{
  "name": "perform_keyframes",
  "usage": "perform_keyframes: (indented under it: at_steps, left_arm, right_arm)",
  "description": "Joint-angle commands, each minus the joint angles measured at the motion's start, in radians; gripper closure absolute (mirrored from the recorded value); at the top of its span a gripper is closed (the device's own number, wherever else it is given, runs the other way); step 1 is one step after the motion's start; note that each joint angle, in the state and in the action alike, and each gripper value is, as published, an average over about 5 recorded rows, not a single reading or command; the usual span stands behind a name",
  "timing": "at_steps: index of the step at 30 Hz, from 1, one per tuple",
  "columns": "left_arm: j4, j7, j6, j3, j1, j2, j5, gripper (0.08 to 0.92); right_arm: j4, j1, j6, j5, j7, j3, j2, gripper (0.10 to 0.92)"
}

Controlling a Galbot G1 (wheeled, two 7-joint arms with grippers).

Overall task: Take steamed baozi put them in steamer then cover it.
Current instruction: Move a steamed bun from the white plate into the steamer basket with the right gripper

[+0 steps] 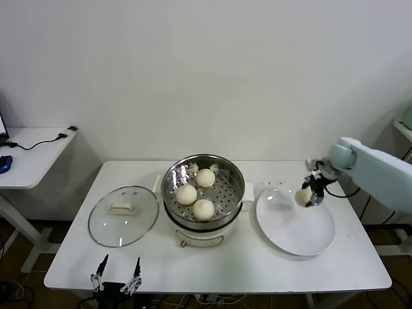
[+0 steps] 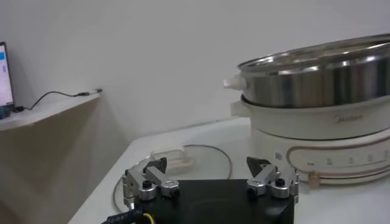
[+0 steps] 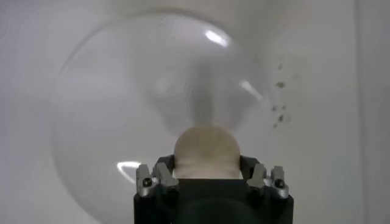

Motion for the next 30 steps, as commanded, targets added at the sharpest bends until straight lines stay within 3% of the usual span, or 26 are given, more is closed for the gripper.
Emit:
perform_keyframes:
  at_steps: [1,10,19,30]
  left_arm:
    - [-0.011,0.001,0.004,0.018,-0.004,0.002,0.002,0.177]
    - [-0.016,0.003,0.0,0.046,-0.013,0.011,0.001,0.177]
    - [-0.018,0.003,-0.003,0.034,-0.012,0.025,-0.013,0.177]
    - [-0.014,0.004,-0.006,0.024,-0.016,0.034,-0.029,0.177]
  right_arm:
    - [0.051,0.511,-0.053,0.549,0.015,-0.482,0.196,0.331]
    - [0.147,0.574,-0.119,0.741,0.071,-0.555,0.39,0.337]
    - [0.164,0.477,-0.157,0.757,0.147,-0.545,0.523,0.331]
    - [0.16,0.34,-0.178,0.681,0.193,-0.555,0.551,0.33]
